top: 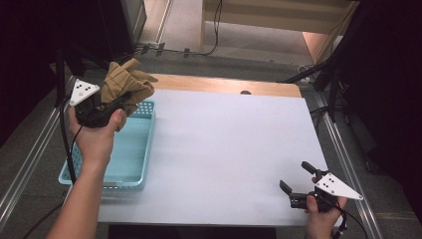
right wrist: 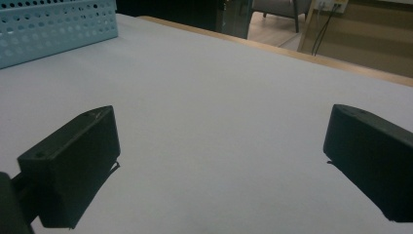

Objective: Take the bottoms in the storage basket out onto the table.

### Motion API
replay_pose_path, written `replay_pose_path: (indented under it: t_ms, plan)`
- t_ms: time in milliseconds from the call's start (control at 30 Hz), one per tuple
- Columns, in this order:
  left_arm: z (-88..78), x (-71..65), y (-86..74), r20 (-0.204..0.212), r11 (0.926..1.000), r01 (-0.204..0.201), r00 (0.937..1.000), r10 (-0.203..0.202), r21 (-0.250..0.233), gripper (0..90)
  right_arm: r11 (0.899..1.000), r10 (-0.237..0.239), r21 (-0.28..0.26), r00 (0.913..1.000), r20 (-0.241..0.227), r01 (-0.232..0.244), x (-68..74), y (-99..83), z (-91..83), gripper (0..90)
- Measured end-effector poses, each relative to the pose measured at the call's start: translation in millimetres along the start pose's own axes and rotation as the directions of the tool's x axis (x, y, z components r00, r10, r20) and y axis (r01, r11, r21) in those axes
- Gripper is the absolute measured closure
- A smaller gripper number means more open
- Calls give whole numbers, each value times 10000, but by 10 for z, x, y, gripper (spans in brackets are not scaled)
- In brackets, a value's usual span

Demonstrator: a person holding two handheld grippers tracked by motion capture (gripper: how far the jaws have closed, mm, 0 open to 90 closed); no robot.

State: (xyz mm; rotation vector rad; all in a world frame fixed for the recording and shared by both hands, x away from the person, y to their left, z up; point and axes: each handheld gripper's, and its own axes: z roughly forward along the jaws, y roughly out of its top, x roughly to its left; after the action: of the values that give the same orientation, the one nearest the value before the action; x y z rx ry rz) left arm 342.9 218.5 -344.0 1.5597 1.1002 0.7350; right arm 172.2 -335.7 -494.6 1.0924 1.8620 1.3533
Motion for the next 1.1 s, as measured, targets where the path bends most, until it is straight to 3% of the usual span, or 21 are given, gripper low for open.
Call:
replay_pose_path:
  t_ms: [633,1100]
  plan:
    - [60,-230,51,584,9999,-92,9982,100,-145,638,10000,-22,-8,10000,-74,22,0,-1,6,0]
    - [66,-465,103,1232,9990,-339,9917,373,-294,638,10000,10,46,10000,23,-10,-12,-5,6,0]
